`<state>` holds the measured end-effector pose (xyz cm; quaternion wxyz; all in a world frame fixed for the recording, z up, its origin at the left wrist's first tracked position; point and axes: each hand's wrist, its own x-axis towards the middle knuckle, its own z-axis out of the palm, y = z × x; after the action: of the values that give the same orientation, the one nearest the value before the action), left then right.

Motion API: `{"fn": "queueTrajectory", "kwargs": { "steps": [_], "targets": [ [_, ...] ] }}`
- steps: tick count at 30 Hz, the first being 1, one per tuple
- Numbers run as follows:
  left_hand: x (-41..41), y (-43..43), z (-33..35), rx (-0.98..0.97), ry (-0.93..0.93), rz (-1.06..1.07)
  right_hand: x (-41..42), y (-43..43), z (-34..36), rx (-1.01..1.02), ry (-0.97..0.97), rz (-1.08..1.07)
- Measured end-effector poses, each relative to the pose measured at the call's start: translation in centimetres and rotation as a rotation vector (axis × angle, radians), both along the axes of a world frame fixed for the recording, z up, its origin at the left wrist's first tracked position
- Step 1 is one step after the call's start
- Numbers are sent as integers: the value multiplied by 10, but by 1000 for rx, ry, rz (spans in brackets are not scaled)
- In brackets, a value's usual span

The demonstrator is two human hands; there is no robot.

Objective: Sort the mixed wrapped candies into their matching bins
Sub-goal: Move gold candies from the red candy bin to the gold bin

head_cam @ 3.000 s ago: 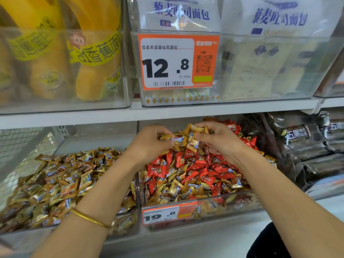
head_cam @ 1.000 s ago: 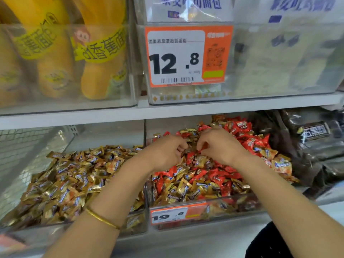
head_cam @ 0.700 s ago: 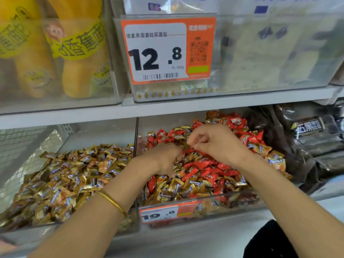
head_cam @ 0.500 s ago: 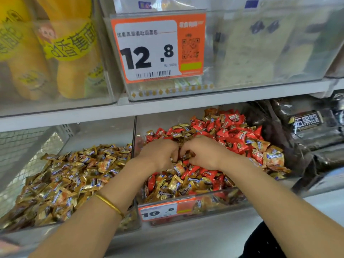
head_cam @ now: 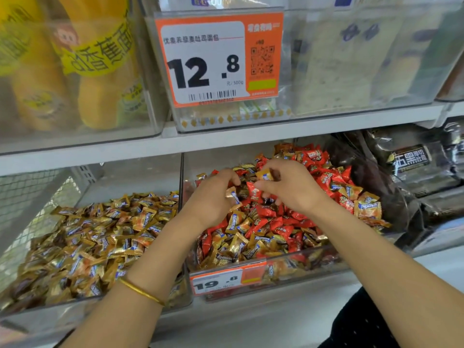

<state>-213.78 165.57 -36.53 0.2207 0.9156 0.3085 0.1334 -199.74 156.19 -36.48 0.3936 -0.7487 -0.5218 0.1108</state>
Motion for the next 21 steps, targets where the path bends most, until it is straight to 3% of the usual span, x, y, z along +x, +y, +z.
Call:
{"fn": "queueTrajectory", "kwargs": {
  "steps": [6,11,16,21],
  "targets": [
    [1,1,-10,5,234,-39,2,-3,4,24,112,-173],
    [7,1,-12,0,364,-107,-14,-10,11,-92,242,-21],
    [11,-10,-19,96,427,-70,-24,-17,10,-388,328,115],
    [10,-11,-20,134,402,-90,-18,-14,-5,-451,55,95]
  ]
}}
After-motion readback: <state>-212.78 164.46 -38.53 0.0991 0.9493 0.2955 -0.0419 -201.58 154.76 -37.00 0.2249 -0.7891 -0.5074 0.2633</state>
